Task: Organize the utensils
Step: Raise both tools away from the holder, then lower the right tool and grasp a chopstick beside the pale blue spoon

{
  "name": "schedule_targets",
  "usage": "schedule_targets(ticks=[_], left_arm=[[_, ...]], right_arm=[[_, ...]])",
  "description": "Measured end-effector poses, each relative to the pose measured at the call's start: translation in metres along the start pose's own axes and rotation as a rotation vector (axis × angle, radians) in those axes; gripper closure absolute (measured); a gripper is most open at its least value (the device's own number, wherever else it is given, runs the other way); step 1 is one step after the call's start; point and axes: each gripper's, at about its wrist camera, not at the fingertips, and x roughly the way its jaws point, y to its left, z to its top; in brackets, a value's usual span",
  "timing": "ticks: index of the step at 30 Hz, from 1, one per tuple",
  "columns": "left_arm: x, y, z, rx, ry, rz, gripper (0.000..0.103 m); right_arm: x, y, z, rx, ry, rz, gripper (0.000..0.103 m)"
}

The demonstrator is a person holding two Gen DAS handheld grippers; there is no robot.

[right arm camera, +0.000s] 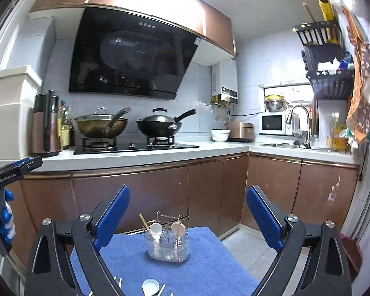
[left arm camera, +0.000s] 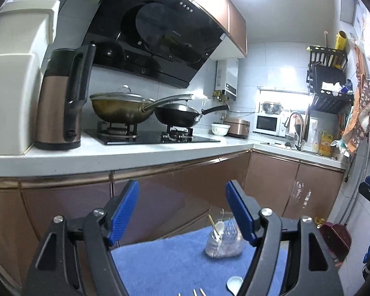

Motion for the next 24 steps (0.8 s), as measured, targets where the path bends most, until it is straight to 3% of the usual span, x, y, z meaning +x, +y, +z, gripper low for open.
schedule_targets(ticks=[2, 15, 18, 21, 24], left_arm=[[-0.01, 0.003, -0.004, -0.008, 0.024, 0.004, 0.032], [-0.023, 0.015, -0.038, -0.009, 0.117, 0.019, 0.031], [-0.005, 0.014, -0.059, -0.024, 0.221, -0.008, 0.031], [0.02, 0.013, -0.081, -0.048, 0.351, -0.038, 0.031], [0.056, 0.008, -0.117, -0.08, 0.541, -0.082, 0.032]], right_arm=[[-0.01, 0.003, 0.001, -0.003, -0.003, 0.015, 0.0], [-0.043, -0.003, -0.024, 0.115, -0.055, 0.088, 0.0], [-0.027, -0.005, -0.039, 0.146, 0.035, 0.116, 0.0], [0.009, -0.003, -0.062, 0.179, 0.225, 0.117, 0.0], [0.045, -0.002, -0.091, 0.222, 0.395, 0.157, 0.002]])
